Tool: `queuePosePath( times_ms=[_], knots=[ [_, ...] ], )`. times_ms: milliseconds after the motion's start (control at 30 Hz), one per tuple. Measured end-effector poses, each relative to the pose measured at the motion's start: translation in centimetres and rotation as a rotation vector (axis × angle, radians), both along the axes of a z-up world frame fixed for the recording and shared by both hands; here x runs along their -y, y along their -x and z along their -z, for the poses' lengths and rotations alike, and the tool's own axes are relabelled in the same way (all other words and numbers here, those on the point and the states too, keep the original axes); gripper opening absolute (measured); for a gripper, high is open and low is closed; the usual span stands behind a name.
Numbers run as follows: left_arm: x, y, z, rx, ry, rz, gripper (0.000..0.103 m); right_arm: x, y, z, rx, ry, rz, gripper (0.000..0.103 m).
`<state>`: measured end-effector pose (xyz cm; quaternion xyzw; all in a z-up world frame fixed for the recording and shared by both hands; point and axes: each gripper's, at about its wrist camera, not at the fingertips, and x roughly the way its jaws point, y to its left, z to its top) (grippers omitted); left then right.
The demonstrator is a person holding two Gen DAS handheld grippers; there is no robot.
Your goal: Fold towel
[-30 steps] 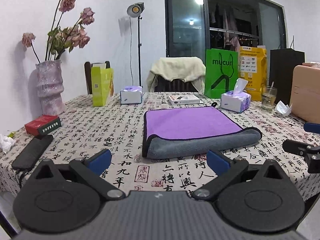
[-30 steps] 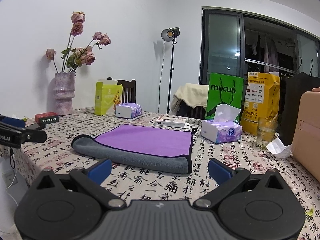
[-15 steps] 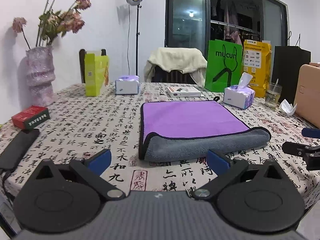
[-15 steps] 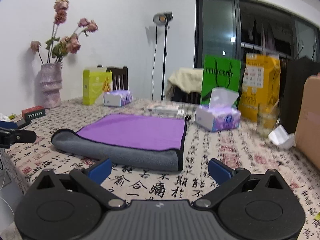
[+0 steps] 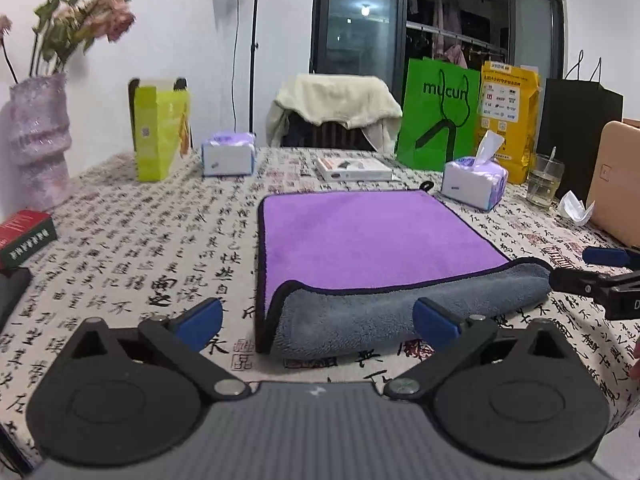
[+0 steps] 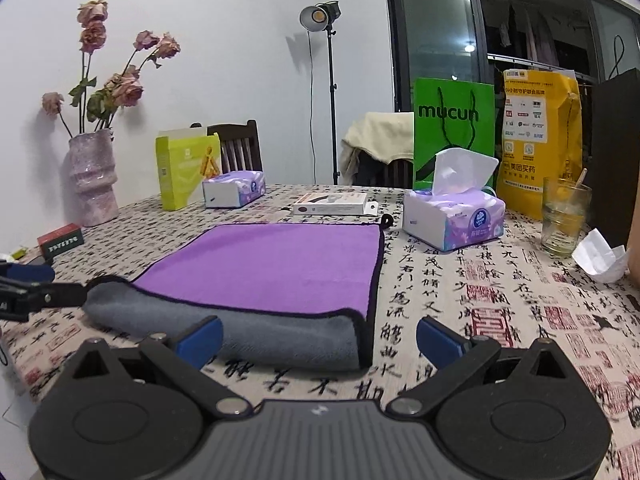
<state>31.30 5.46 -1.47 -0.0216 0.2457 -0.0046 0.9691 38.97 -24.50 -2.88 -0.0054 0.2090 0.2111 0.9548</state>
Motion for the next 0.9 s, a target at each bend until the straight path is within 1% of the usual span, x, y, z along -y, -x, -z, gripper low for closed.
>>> queuePosePath(
  times_ms=[233, 367, 500, 567, 600, 633, 667, 700, 733, 767, 800, 833, 900],
  knots=[
    [-0.9, -2.5, 0.6, -0.032, 0.012, -0.019, 0.103, -0.8, -2.5, 0.3, -0.002, 0.062, -0.028, 0.103],
    [-0.9, -3.4, 0.8, -0.031, 0.007, -0.002, 0.103, -0.8, -3.9, 0.5, -0.028, 0.050, -0.025, 0.103],
    [-0.5, -3.9, 1.0, -0.020, -0.020, 0.013, 0.103, -0.6, -5.3, 0.7, -0.067, 0.032, -0.030, 0.103],
    [-0.3, -4.0, 1.0, -0.017, -0.023, 0.029, 0.101, -0.8, -5.6, 0.7, -0.071, 0.040, -0.039, 0.103],
    [-0.3, -4.0, 1.0, -0.016, -0.021, 0.040, 0.092, -0.9, -5.7, 0.6, -0.072, 0.049, -0.043, 0.103],
    [-0.2, -4.2, 1.1, -0.017, -0.020, 0.046, 0.073, -1.0, -5.9, 0.6, -0.080, 0.056, -0.047, 0.103],
    [-0.2, -4.4, 1.1, -0.026, -0.018, 0.051, 0.060, -1.1, -6.0, 0.7, -0.092, 0.063, -0.054, 0.098],
    [-0.3, -4.6, 1.2, -0.044, -0.014, 0.055, 0.038, -1.2, -6.2, 0.7, -0.103, 0.065, -0.067, 0.083],
    [-0.4, -5.0, 1.4, -0.065, -0.011, 0.058, 0.026, -1.3, -6.3, 0.7, -0.114, 0.063, -0.080, 0.072],
    [-0.5, -5.2, 1.5, -0.076, -0.012, 0.058, 0.023, -1.3, -6.5, 0.8, -0.130, 0.061, -0.091, 0.046],
    [-0.6, -5.2, 1.5, -0.076, -0.017, 0.056, 0.020, -1.4, -6.7, 0.9, -0.145, 0.061, -0.095, 0.025],
    [-0.7, -5.2, 1.6, -0.074, -0.021, 0.052, 0.014, -1.5, -6.9, 1.0, -0.148, 0.069, -0.090, 0.023],
    [-1.0, -5.2, 1.6, -0.076, -0.022, 0.045, 0.009, -1.9, -6.9, 1.1, -0.151, 0.095, -0.089, 0.022]
  ],
)
